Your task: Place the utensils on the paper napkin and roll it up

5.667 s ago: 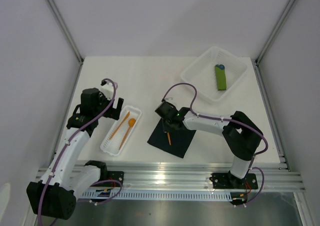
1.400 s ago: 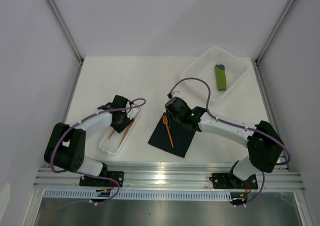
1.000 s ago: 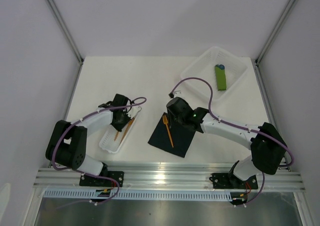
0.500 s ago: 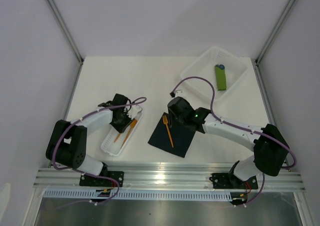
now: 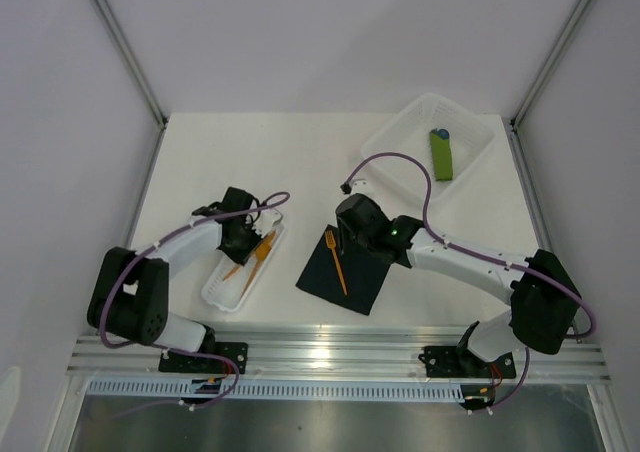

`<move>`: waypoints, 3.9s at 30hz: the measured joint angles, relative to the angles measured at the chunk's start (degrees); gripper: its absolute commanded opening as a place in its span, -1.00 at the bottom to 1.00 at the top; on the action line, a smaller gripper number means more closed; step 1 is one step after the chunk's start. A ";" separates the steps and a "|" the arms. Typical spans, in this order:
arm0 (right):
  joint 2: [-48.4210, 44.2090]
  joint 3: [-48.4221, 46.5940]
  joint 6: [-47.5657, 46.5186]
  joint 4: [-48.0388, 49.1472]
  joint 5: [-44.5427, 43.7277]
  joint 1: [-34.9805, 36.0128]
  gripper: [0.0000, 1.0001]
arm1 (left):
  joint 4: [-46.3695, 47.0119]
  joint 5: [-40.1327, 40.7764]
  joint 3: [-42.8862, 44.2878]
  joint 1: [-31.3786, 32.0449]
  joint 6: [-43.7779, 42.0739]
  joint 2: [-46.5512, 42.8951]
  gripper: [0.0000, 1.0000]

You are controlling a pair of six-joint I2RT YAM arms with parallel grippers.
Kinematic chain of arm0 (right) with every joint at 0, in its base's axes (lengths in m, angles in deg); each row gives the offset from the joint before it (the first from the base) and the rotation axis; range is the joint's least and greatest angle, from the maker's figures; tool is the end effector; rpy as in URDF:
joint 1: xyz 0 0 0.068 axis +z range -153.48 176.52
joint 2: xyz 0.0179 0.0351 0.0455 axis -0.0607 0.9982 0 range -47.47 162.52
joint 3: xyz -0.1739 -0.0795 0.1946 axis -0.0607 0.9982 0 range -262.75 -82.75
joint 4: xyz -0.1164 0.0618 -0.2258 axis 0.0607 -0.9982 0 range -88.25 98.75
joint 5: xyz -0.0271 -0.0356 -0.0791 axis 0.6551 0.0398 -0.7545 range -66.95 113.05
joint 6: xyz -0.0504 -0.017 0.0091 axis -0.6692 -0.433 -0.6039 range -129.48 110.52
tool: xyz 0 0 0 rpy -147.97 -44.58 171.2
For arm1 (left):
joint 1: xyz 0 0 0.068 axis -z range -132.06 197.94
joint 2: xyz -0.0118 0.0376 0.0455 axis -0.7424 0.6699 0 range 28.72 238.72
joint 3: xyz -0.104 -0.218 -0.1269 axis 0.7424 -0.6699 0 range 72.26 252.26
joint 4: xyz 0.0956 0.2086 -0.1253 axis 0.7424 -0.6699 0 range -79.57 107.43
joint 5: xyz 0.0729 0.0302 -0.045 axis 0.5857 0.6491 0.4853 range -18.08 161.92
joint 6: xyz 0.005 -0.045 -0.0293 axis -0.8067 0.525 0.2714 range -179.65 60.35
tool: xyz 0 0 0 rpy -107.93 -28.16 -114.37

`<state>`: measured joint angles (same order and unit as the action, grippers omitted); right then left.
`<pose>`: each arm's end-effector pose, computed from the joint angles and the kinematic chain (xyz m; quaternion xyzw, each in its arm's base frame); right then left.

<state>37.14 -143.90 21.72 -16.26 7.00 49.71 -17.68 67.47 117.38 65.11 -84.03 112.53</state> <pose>0.1969 0.2468 0.2528 -0.1280 0.9184 0.1389 0.3477 0.2387 -0.0767 0.1645 0.3560 0.9230 -0.0295 0.1430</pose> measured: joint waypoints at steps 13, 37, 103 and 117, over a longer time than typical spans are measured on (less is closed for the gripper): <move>-4.94 1.38 -2.25 5.88 3.67 0.98 -0.22 | -2.49 3.98 1.09 -0.42 0.61 -20.96 -0.99; -22.01 13.90 -15.80 55.76 41.40 3.50 0.14 | -22.93 -53.90 28.65 -0.57 1.77 -36.11 -0.99; -8.52 -13.05 -11.50 11.04 24.17 -1.79 -1.00 | -14.47 -24.17 19.71 -0.04 7.67 -38.23 0.99; 27.67 -28.50 -12.02 -28.09 19.47 -9.22 -1.00 | -3.45 0.17 5.42 -3.21 7.93 -31.80 0.99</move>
<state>64.82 -172.40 9.70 -44.35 26.47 40.48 -21.13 67.64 122.80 61.89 -76.09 80.73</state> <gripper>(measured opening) 0.022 0.994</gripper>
